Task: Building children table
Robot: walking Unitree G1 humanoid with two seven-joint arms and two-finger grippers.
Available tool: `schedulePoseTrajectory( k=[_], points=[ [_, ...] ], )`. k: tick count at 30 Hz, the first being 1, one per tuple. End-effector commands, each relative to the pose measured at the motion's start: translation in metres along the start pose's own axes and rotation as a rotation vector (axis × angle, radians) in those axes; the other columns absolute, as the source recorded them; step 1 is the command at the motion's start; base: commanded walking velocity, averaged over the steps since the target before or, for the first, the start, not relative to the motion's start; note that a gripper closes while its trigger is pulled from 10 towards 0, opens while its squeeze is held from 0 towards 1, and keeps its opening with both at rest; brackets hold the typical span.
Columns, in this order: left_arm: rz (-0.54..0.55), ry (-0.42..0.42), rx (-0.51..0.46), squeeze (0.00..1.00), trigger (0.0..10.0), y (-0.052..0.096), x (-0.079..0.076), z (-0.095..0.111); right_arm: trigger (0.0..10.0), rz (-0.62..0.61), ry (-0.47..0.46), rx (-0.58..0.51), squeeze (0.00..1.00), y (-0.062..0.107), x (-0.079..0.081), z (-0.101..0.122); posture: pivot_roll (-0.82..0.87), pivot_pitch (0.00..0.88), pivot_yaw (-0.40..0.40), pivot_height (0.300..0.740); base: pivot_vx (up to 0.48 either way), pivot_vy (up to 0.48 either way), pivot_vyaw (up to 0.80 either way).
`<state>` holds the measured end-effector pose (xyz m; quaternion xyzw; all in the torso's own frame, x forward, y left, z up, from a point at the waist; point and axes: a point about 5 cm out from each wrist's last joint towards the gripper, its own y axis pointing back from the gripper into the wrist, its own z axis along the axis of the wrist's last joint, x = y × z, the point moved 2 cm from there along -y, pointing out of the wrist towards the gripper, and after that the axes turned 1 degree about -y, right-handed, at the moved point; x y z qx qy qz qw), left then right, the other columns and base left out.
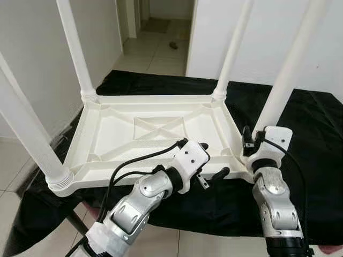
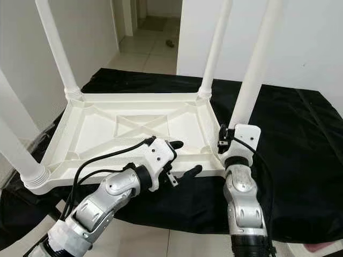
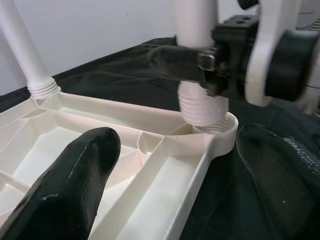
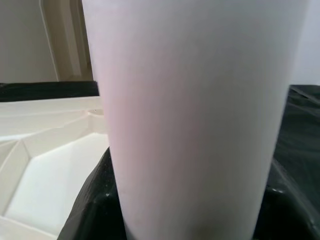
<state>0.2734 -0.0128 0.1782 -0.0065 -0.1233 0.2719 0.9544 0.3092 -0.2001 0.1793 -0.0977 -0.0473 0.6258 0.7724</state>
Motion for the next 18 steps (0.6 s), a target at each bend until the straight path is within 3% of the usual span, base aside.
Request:
schedulePoseTrajectory(
  k=[1,8,18],
  points=[
    [-0.023,0.001,0.004,0.00,10.0,0.001,-0.001,0.001,10.0,-0.022,0.000,-0.001,0.00,0.003,-0.005,0.001,0.02,0.027,0.008,0.740,0.000,0.000,0.00],
    [-0.024,0.014,-0.001,0.00,10.0,0.002,0.001,0.003,10.0,-0.056,0.005,0.025,0.00,0.003,-0.015,-0.006,0.02,0.020,0.013,0.740,0.000,0.000,0.00],
    [-0.038,0.013,-0.008,0.00,10.0,0.002,0.002,0.005,10.0,-0.054,0.024,0.052,0.00,-0.010,-0.031,-0.017,0.02,0.002,0.011,0.740,0.000,0.000,0.00]
  ],
)
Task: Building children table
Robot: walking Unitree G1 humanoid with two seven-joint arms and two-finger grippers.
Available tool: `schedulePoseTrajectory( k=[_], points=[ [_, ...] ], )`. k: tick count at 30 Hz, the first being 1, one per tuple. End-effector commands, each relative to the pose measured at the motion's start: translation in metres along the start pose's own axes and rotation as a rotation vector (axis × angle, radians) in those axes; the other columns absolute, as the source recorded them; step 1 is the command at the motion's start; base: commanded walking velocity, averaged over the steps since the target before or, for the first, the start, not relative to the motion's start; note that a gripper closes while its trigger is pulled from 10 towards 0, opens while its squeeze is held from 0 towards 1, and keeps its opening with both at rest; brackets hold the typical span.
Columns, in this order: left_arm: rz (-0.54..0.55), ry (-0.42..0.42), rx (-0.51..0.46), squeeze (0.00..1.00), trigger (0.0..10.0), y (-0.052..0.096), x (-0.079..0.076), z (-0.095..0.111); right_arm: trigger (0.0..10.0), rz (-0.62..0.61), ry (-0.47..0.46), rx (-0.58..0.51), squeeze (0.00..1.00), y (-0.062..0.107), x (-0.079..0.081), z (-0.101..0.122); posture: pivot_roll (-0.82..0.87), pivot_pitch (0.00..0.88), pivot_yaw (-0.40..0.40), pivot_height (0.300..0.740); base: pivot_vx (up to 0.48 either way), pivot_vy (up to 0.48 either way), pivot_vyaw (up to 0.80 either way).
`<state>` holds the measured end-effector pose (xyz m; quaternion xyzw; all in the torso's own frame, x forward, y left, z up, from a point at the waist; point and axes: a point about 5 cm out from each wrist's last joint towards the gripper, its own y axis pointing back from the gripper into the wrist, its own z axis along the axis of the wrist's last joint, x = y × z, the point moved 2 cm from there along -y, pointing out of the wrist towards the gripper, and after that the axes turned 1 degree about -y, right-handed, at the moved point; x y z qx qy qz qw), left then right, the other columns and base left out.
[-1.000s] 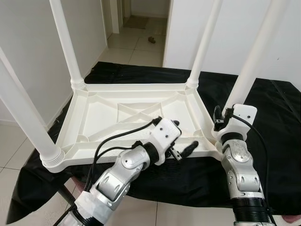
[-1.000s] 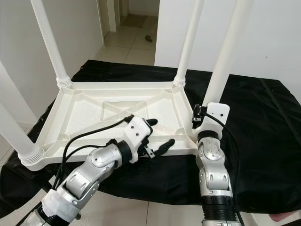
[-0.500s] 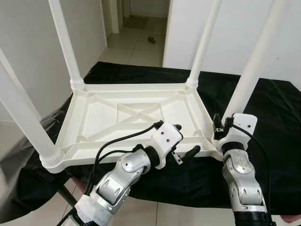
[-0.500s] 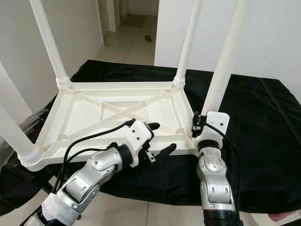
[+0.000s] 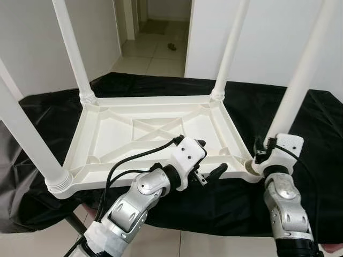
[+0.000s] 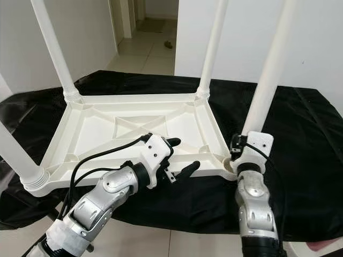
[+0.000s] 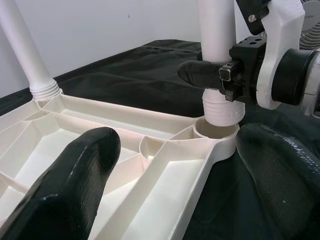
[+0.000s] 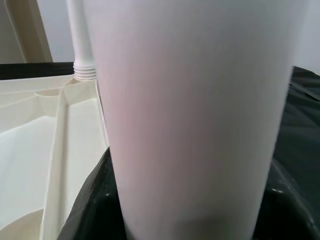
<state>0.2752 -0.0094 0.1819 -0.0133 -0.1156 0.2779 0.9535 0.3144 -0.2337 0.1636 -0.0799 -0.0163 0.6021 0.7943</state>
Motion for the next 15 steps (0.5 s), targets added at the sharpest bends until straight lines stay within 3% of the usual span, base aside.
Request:
schedulePoseTrajectory(
  k=[1,10,15],
  points=[
    [-0.047,-0.006,0.000,0.00,10.0,0.000,0.000,0.002,10.0,0.022,-0.011,-0.011,0.00,-0.002,0.001,0.000,0.02,0.002,0.009,0.740,0.000,0.000,0.00],
    [-0.027,-0.001,-0.003,0.00,10.0,0.001,0.004,0.004,10.0,0.168,-0.043,-0.012,0.00,0.003,0.021,-0.007,0.02,0.002,0.004,0.740,0.000,0.000,0.00],
    [-0.033,0.002,-0.002,0.00,10.0,0.002,0.002,0.005,10.0,0.182,-0.035,0.007,0.00,0.002,0.023,-0.015,0.03,0.004,0.002,0.740,0.000,0.000,0.00]
  ],
)
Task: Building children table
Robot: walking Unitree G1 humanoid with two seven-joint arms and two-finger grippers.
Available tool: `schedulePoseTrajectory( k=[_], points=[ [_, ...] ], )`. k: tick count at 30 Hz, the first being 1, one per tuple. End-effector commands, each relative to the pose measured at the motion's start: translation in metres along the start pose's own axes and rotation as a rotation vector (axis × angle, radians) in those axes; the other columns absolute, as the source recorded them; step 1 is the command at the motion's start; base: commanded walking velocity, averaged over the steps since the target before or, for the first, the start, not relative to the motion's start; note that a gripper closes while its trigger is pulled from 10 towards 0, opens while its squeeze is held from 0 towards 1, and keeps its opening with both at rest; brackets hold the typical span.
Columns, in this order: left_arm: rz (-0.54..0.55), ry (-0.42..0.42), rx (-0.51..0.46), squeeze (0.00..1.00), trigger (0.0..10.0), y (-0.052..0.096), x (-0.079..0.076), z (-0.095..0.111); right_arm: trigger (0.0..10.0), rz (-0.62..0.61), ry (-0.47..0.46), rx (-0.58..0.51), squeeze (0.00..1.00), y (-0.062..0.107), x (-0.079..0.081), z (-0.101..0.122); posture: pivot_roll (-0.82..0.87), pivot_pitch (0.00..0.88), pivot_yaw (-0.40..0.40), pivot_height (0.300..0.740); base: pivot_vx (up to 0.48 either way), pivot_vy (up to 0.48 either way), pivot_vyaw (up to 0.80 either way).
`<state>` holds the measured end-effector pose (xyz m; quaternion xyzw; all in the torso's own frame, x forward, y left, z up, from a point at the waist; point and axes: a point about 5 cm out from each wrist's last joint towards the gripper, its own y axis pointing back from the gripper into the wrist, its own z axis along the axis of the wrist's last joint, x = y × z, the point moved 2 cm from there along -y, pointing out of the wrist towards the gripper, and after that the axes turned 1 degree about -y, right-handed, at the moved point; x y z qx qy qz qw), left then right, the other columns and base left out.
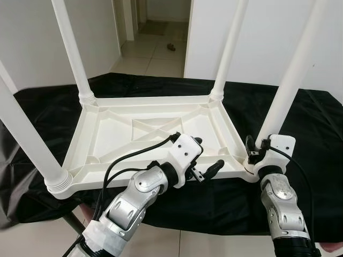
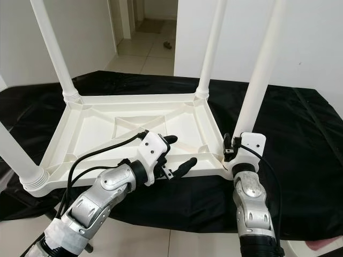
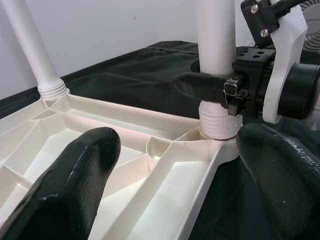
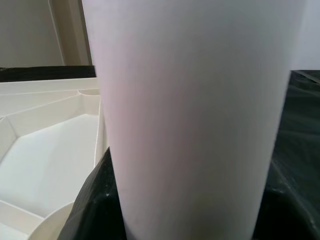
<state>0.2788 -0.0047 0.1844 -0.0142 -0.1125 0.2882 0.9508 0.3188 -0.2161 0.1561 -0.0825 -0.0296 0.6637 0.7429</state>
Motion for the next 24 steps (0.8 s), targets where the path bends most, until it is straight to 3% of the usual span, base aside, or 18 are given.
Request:
schedulePoseTrajectory(
  k=[1,12,16,24],
  points=[
    [-0.055,-0.004,-0.005,0.00,10.0,0.001,-0.004,0.003,10.0,0.023,-0.009,0.033,0.00,0.001,0.004,-0.009,0.03,0.004,0.002,0.740,0.000,0.000,0.00],
    [-0.053,0.006,0.003,0.00,10.0,0.004,-0.003,0.004,10.0,-0.015,-0.036,0.082,0.00,0.013,-0.012,-0.030,0.03,0.029,0.014,0.740,0.000,0.000,0.00],
    [-0.052,0.010,0.003,0.00,10.0,0.004,-0.001,0.005,10.0,0.021,-0.042,0.017,0.00,0.018,-0.006,-0.029,0.03,0.037,0.028,0.740,0.000,0.000,0.00],
    [-0.057,0.008,0.009,0.00,10.0,0.006,0.002,0.008,10.0,0.095,0.047,-0.055,0.00,0.032,0.010,-0.029,0.04,0.049,0.048,0.740,0.000,0.000,0.00]
  ],
)
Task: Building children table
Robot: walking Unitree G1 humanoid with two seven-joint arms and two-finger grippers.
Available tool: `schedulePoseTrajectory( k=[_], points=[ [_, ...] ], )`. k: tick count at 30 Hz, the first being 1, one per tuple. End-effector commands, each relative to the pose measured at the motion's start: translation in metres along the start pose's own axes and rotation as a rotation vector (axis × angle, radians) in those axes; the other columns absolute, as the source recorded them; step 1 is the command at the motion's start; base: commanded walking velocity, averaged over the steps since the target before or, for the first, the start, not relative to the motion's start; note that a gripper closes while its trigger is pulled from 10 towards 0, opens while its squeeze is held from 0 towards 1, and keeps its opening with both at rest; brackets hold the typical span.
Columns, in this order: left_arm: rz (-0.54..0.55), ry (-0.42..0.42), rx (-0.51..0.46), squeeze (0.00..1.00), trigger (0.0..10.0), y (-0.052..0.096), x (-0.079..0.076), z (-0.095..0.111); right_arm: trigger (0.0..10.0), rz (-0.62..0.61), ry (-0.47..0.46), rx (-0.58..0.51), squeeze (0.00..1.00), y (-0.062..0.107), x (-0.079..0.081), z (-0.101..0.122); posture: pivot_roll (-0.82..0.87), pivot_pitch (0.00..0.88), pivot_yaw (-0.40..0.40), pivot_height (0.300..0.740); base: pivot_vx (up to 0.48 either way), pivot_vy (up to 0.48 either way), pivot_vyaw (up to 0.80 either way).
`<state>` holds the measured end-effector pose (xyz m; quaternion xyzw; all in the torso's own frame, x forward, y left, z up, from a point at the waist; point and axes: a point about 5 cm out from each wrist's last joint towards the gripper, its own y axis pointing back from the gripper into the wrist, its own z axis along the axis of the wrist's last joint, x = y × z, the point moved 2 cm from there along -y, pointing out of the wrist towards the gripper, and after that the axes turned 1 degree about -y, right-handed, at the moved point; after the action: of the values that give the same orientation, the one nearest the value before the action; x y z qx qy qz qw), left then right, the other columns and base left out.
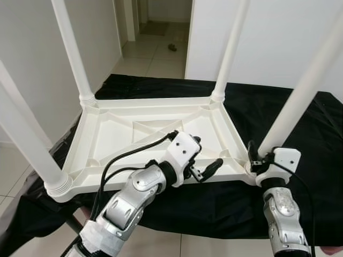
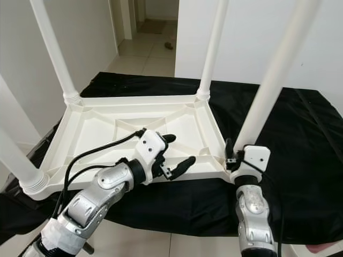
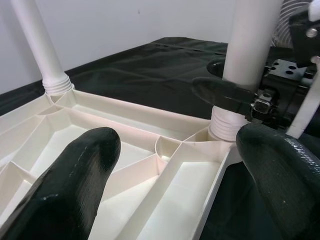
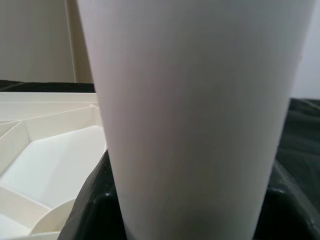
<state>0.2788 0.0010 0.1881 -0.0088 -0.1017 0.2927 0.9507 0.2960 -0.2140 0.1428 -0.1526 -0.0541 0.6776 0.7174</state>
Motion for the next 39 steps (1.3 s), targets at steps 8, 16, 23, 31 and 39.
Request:
schedulePoseTrajectory(
  k=[8,16,23,31,39],
  points=[
    [-0.065,-0.011,-0.004,0.00,10.0,0.004,0.000,0.007,10.0,0.026,-0.081,0.139,0.00,0.017,0.011,-0.033,0.05,0.055,0.057,0.740,0.000,0.000,0.00],
    [-0.064,-0.010,-0.001,0.00,10.0,0.005,0.001,0.009,10.0,-0.003,-0.209,0.208,0.00,0.015,0.010,-0.044,0.05,0.060,0.057,0.740,0.000,0.000,0.00],
    [-0.062,-0.011,0.000,0.00,10.0,0.005,0.001,0.010,10.0,-0.013,-0.239,0.213,0.00,0.013,0.008,-0.045,0.05,0.060,0.056,0.740,0.000,0.000,0.00],
    [-0.058,-0.009,-0.003,0.00,10.0,0.005,0.001,0.011,10.0,-0.017,-0.248,0.284,0.00,0.015,0.005,-0.056,0.05,0.062,0.055,0.740,0.000,0.000,0.00],
    [-0.050,-0.008,-0.003,0.00,10.0,0.006,0.002,0.013,10.0,0.005,-0.161,0.400,0.00,0.014,0.001,-0.070,0.05,0.064,0.047,0.740,0.000,0.000,0.00]
  ],
)
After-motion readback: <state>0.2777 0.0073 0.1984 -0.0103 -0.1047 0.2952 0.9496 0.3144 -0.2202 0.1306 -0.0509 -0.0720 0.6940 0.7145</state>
